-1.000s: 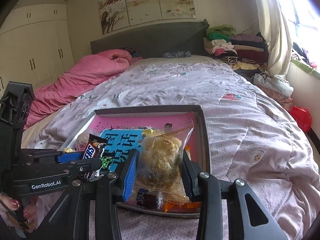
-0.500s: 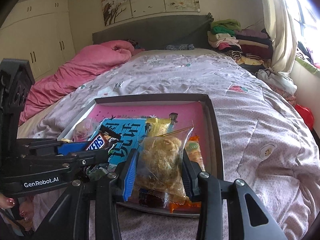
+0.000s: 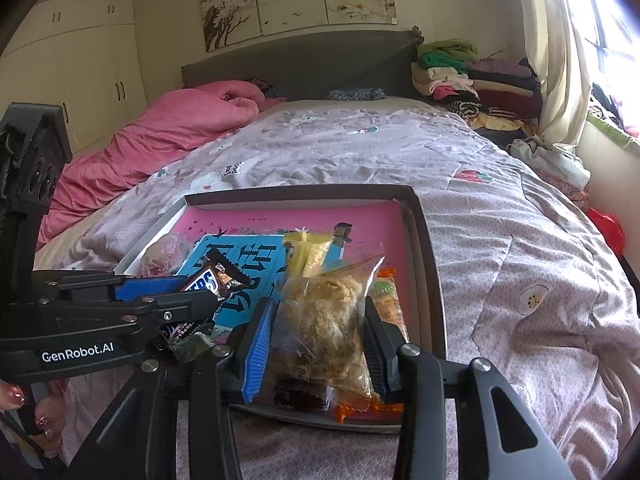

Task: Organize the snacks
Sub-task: 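Carry the Snickers bar into the tray with the left tool while the right tool carries the snack bag, then open the left tool on the Snickers bar in the tray while the right tool releases the snack bag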

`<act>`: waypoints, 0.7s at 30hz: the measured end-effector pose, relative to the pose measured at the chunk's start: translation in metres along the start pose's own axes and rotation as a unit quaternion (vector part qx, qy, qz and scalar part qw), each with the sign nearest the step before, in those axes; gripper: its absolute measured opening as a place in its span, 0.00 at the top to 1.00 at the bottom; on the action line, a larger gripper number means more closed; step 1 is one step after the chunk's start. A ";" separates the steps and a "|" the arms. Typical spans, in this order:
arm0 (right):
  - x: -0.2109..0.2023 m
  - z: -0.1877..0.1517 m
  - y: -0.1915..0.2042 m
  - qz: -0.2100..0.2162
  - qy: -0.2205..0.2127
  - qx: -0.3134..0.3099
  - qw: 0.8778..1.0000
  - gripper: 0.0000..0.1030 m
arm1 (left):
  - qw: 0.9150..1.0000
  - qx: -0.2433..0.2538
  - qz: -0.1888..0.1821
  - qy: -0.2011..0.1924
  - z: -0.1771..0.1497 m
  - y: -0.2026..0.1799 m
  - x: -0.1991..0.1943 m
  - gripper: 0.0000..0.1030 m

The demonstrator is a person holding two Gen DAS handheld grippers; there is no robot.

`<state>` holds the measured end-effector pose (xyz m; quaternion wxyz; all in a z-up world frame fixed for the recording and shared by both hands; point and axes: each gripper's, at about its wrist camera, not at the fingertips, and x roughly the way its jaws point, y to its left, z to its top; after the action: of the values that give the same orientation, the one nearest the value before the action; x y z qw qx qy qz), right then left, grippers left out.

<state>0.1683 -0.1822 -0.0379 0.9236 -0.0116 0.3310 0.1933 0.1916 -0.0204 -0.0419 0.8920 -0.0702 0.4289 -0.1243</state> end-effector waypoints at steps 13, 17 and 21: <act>-0.008 0.001 -0.005 -0.006 -0.014 0.008 1.000 0.57 | 1.000 0.005 0.000 0.002 -0.001 -0.003 -0.001 0.70; -0.011 0.001 -0.006 -0.007 -0.017 0.011 1.000 0.56 | 1.000 0.000 0.004 0.001 -0.001 -0.003 -0.002 0.64; -0.015 0.002 -0.006 -0.003 -0.024 0.012 1.000 0.52 | 1.000 -0.006 0.007 -0.005 0.000 -0.001 -0.006 0.59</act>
<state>0.1611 -0.1930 -0.0277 0.9320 0.0034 0.3107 0.1865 0.1881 -0.0191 -0.0367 0.8943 -0.0734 0.4261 -0.1151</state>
